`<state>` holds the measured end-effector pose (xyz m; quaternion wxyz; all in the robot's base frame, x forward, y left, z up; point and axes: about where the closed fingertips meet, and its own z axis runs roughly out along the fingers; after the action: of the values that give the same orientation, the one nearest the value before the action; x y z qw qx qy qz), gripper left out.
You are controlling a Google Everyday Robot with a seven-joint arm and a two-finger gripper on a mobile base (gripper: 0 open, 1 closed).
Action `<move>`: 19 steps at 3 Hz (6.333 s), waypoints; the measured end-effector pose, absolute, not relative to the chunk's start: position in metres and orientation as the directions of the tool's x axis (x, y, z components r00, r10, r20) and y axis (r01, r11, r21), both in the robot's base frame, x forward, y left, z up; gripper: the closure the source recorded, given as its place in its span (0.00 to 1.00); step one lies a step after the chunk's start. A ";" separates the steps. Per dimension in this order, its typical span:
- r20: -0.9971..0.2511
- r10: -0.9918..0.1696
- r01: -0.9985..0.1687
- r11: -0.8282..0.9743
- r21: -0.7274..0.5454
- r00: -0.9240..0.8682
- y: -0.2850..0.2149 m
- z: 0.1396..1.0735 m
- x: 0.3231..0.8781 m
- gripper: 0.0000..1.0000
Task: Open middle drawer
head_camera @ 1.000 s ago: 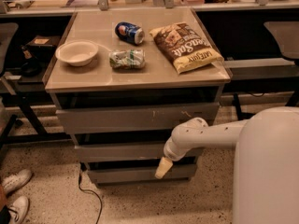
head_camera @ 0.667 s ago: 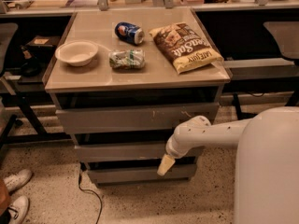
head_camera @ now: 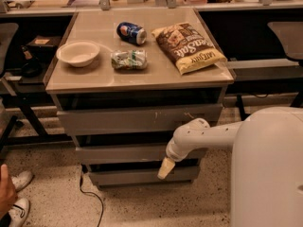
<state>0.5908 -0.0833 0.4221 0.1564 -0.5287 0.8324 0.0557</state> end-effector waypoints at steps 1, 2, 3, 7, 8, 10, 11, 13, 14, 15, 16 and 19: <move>-0.317 -0.869 -0.905 0.420 -0.069 -0.380 -0.076 0.412 0.595 0.00; -0.311 -0.875 -0.913 0.405 -0.050 -0.371 -0.070 0.403 0.593 0.00; -0.300 -0.874 -0.915 0.402 -0.006 -0.382 -0.071 0.399 0.575 0.00; -0.248 -0.862 -0.897 0.429 0.107 -0.442 -0.087 0.409 0.504 0.00; -0.248 -0.862 -0.897 0.429 0.108 -0.442 -0.087 0.409 0.504 0.00; -0.186 -0.860 -0.878 0.449 0.166 -0.475 -0.101 0.394 0.475 0.00; -0.186 -0.860 -0.878 0.449 0.166 -0.475 -0.101 0.399 0.475 0.00; -0.141 -0.848 -0.855 0.485 0.183 -0.511 -0.123 0.415 0.434 0.00; -0.100 -0.832 -0.832 0.523 0.185 -0.545 -0.143 0.432 0.398 0.00; -0.046 -0.807 -0.798 0.572 0.190 -0.589 -0.167 0.450 0.355 0.00; -0.020 -0.791 -0.779 0.598 0.188 -0.612 -0.180 0.459 0.334 0.00; -0.147 -0.808 -0.821 0.565 0.087 -0.571 -0.156 0.491 0.393 0.00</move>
Offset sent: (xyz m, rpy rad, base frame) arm -0.0004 0.0188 -0.0272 0.0046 0.0464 0.0539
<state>0.3925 -0.1561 0.4911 0.0454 -0.4608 0.8833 0.0727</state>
